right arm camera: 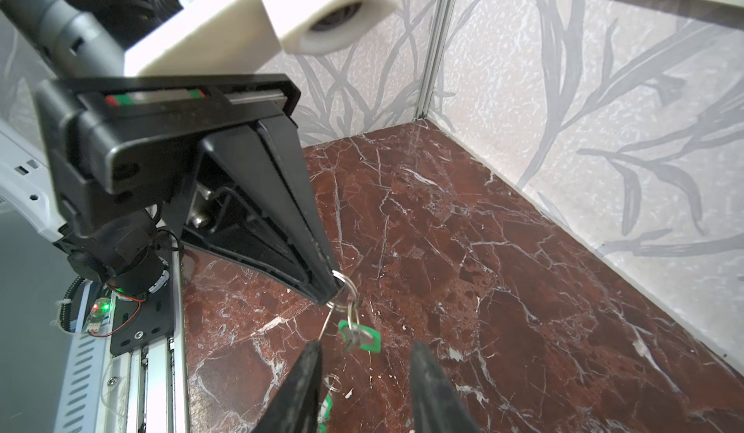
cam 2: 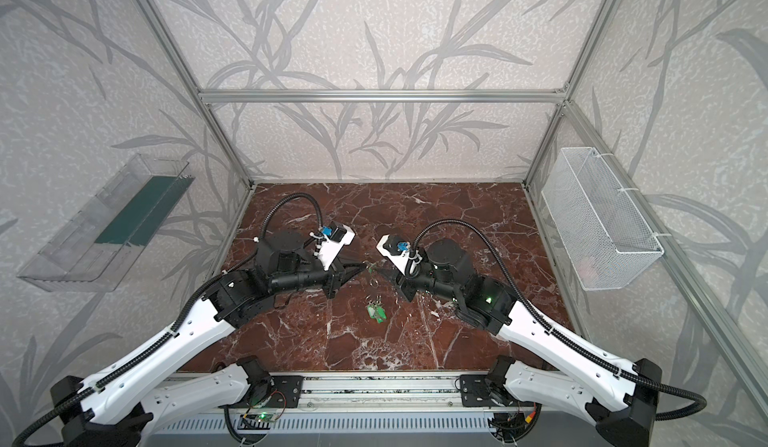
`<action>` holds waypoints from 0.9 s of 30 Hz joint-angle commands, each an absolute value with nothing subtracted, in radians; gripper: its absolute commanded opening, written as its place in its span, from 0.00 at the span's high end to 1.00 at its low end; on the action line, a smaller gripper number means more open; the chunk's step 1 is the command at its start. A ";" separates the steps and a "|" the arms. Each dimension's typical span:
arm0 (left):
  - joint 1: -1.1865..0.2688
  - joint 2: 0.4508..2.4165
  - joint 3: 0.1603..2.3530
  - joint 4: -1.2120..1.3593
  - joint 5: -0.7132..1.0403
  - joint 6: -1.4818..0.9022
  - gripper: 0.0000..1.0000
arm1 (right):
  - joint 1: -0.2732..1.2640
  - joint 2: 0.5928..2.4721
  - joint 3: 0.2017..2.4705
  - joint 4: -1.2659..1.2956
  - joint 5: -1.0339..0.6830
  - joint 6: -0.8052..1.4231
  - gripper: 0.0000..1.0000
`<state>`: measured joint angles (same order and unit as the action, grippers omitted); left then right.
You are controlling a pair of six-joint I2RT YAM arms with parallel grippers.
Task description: Put the keys on the keyring
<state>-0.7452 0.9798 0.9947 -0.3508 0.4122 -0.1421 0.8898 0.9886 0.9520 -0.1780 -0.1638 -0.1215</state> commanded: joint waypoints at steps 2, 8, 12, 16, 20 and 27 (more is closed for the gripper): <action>-0.746 0.946 0.968 -0.209 0.434 -0.142 1.00 | 0.887 0.989 0.931 -0.141 -0.168 -0.136 0.61; -0.747 0.923 0.927 -0.115 0.444 -0.170 1.00 | 0.887 0.991 0.924 -0.108 -0.161 -0.151 0.61; -0.746 0.916 0.918 -0.089 0.452 -0.181 1.00 | 0.888 0.978 0.916 -0.079 -0.164 -0.162 0.62; -0.746 0.917 0.915 -0.078 0.470 -0.186 1.00 | 0.888 0.973 0.921 -0.064 -0.160 -0.177 0.63; -0.746 0.922 0.927 -0.099 0.483 -0.183 1.00 | 0.888 0.973 0.928 -0.059 -0.135 -0.190 0.66; -0.746 0.931 0.939 -0.121 0.498 -0.177 1.00 | 0.893 0.979 0.925 -0.038 -0.153 -0.201 0.78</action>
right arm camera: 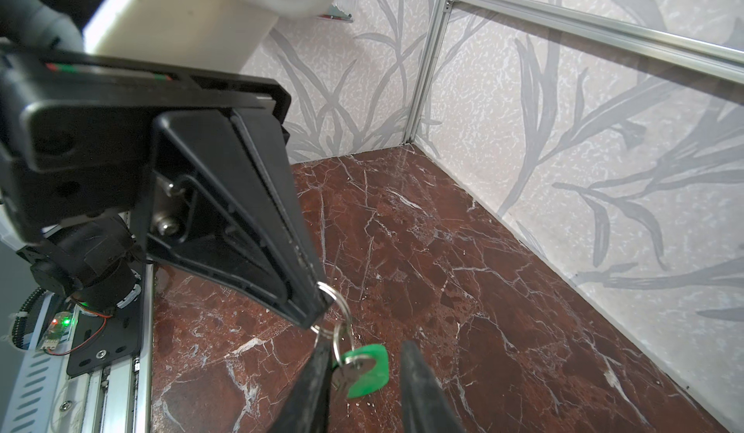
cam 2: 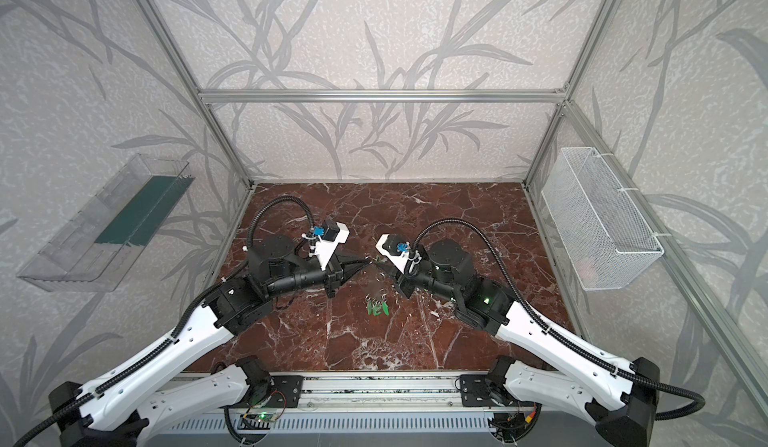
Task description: Put the keys on the keyring
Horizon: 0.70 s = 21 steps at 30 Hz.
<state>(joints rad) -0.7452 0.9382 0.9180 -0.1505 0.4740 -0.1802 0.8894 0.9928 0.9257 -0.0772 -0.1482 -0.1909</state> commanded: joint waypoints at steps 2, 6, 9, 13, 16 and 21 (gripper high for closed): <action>-0.746 0.932 0.940 -0.121 0.497 -0.178 1.00 | 0.892 0.980 0.925 -0.040 -0.159 -0.203 0.84; -0.746 0.932 0.940 -0.120 0.488 -0.177 1.00 | 0.897 0.979 0.918 -0.045 -0.172 -0.209 1.00; -0.746 0.921 0.937 -0.109 0.466 -0.184 1.00 | 0.902 0.977 0.911 -0.055 -0.177 -0.206 1.00; -0.747 0.907 0.930 -0.086 0.466 -0.189 1.00 | 0.913 0.974 0.887 -0.049 -0.179 -0.202 1.00; -0.746 0.908 0.932 -0.087 0.464 -0.191 1.00 | 0.918 0.975 0.878 -0.052 -0.175 -0.195 1.00; -0.747 0.897 0.923 -0.071 0.450 -0.196 1.00 | 0.926 0.980 0.860 -0.052 -0.172 -0.187 1.00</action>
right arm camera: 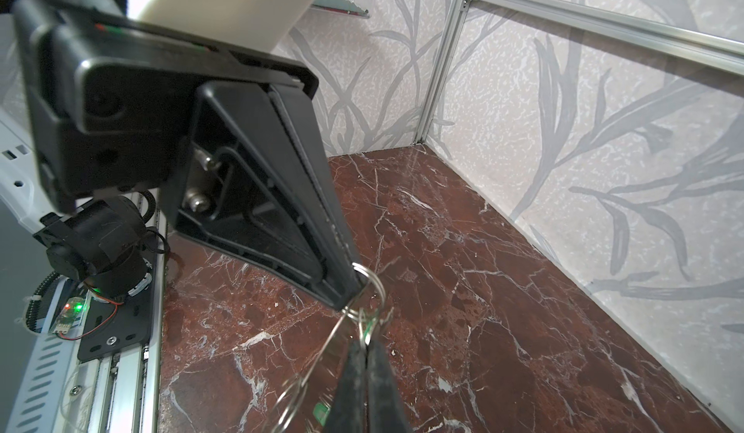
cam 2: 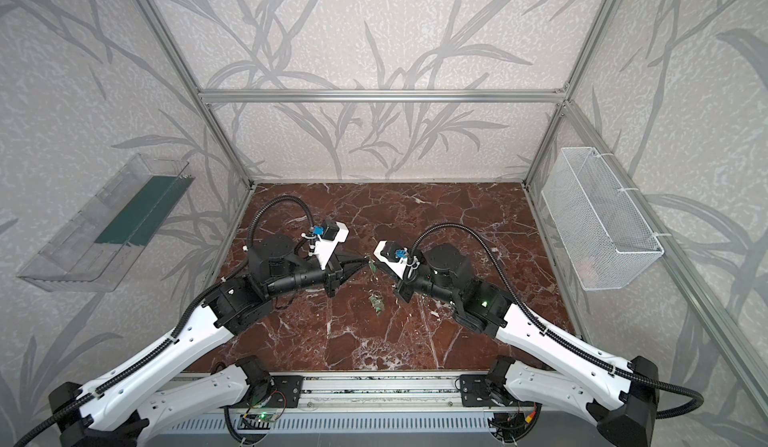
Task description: Put the keys on the keyring
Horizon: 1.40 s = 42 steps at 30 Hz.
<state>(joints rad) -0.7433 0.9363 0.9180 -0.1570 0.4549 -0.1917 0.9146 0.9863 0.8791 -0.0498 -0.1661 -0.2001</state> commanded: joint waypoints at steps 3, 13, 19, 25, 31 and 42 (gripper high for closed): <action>-0.746 0.893 0.918 -0.050 0.459 -0.205 1.00 | 0.939 0.989 0.847 -0.042 -0.187 -0.179 1.00; -0.747 0.895 0.909 -0.036 0.469 -0.212 1.00 | 0.951 0.980 0.812 0.002 -0.151 -0.110 0.98; -0.746 0.895 0.904 -0.035 0.475 -0.214 1.00 | 0.928 0.909 0.768 0.029 -0.106 -0.061 0.73; -0.747 0.894 0.898 -0.021 0.485 -0.222 1.00 | 0.835 0.855 0.734 0.097 -0.232 0.060 0.72; -0.746 0.901 0.895 -0.006 0.500 -0.233 1.00 | 0.718 0.867 0.709 0.298 -0.479 0.265 0.68; -0.747 0.911 0.912 -0.025 0.532 -0.230 1.00 | 0.675 1.007 0.761 0.451 -0.654 0.412 0.77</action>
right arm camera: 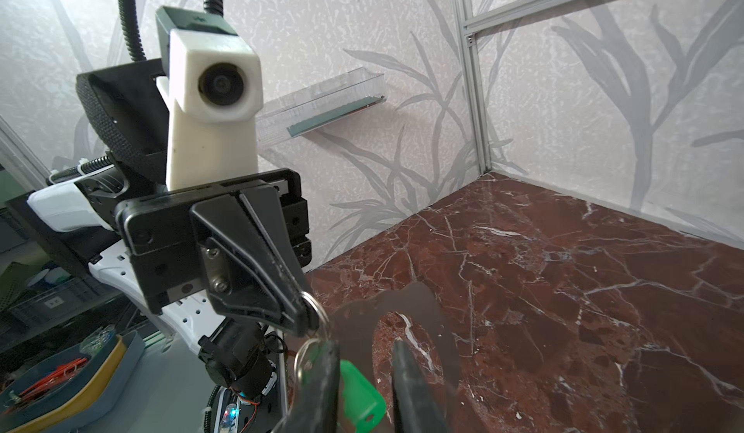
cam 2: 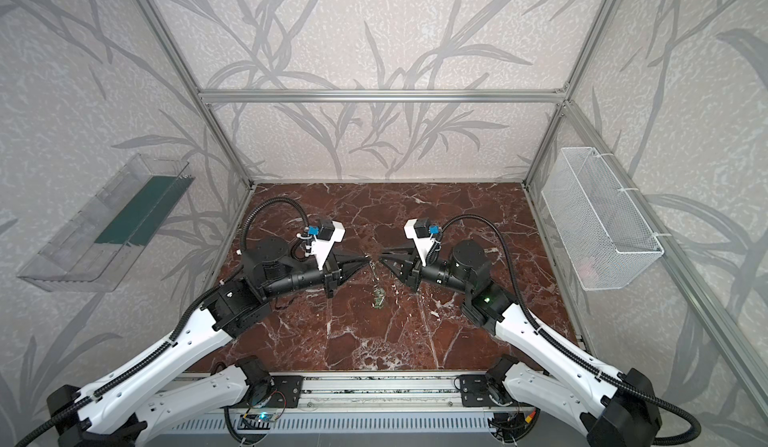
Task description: Put the keys on the keyring
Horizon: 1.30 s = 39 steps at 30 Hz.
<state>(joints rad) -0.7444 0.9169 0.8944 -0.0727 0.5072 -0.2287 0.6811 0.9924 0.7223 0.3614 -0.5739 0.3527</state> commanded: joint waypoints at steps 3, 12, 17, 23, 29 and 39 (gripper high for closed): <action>-0.747 0.913 0.916 -0.029 0.532 -0.228 1.00 | 0.674 1.027 0.762 0.472 -0.681 0.426 0.78; -0.746 0.914 0.918 -0.027 0.519 -0.225 1.00 | 0.673 1.034 0.746 0.499 -0.709 0.444 0.78; -0.746 0.914 0.914 -0.017 0.510 -0.233 1.00 | 0.674 1.047 0.744 0.525 -0.736 0.465 0.79; -0.746 0.911 0.914 -0.013 0.503 -0.233 1.00 | 0.674 1.060 0.737 0.543 -0.754 0.480 0.79; -0.746 0.908 0.911 -0.018 0.491 -0.232 1.00 | 0.672 1.041 0.720 0.544 -0.733 0.477 0.79; -0.746 0.896 0.907 -0.017 0.468 -0.230 1.00 | 0.664 1.006 0.692 0.550 -0.680 0.477 0.78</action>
